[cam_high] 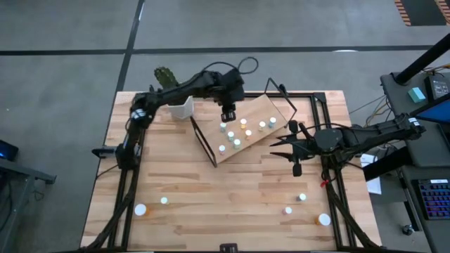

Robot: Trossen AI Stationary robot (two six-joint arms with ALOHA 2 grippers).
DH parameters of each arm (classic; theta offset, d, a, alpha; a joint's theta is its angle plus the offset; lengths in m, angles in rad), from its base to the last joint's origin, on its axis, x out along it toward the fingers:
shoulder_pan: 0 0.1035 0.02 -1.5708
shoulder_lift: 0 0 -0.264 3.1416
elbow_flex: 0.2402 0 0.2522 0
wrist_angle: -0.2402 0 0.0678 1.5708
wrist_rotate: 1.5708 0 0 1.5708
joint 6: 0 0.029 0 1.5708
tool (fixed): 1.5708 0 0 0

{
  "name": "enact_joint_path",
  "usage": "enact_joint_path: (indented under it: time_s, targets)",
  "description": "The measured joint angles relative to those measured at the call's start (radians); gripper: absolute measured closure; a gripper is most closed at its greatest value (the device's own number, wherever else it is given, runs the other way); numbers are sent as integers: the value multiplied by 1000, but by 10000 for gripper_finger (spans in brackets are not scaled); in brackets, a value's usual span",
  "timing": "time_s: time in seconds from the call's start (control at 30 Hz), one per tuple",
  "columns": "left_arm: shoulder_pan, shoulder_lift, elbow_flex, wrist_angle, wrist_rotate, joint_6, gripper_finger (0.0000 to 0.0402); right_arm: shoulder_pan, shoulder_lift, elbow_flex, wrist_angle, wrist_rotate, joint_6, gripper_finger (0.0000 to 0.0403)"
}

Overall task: Pick and place medicine bottles onto shelf by color
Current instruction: Put the yellow pill bottle on the shelf aligned with the other yellow pill bottles

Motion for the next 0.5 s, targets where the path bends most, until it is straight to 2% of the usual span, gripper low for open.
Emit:
enact_joint_path:
  time_s: [0.17, 0.5]
  targets:
    - [2, 46, 22, -46, -11, 16, 311, 0, 0, 7, 0, 0, -25, 303]
    - [3, 52, -1, 25, -13, 16, 311, 0, 0, 7, 0, 4, -39, 303]
